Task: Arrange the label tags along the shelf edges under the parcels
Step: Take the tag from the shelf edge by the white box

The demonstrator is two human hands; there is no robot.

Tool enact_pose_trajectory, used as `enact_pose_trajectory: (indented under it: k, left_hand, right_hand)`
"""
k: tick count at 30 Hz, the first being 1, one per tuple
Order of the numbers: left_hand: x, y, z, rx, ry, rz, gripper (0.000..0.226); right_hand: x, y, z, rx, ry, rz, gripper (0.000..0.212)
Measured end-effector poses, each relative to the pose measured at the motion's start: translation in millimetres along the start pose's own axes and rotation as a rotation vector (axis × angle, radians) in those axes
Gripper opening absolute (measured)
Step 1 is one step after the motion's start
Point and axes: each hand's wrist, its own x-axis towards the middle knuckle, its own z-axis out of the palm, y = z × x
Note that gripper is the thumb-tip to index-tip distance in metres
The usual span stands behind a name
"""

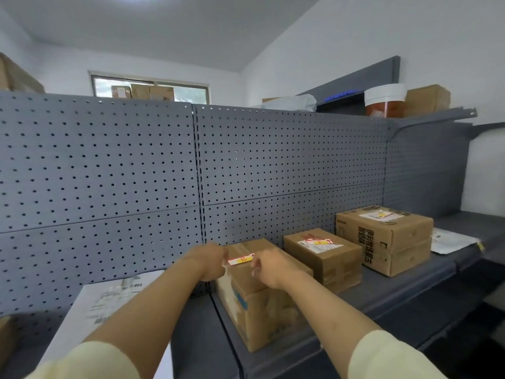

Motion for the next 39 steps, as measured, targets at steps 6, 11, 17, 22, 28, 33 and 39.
enact_pose_trajectory:
  k: [6,11,17,22,28,33,39]
  left_hand:
    - [33,1,4,0.014,-0.005,-0.037,0.030]
    - [66,0,6,-0.019,-0.030,-0.090,0.029]
    - [96,-3,2,-0.051,0.029,-0.155,0.030]
    - [107,-10,15,-0.070,-0.013,-0.167,0.028]
    - [117,-22,22,-0.171,-0.024,-0.171,0.033]
    - [121,-21,15,-0.152,-0.006,-0.164,0.032]
    - [114,-25,14,-0.156,0.007,-0.128,0.030]
  right_hand:
    - [36,14,2,-0.056,-0.011,-0.048,0.022]
    - [79,30,6,-0.089,0.011,-0.086,0.022]
    - [124,37,10,-0.061,-0.060,-0.130,0.020]
    - [143,35,16,-0.102,-0.229,-0.187,0.035]
    - [156,34,16,-0.019,-0.384,-0.149,0.037]
    - [161,35,14,-0.011,-0.406,-0.159,0.040]
    - [161,39,17,0.051,-0.292,-0.192,0.032]
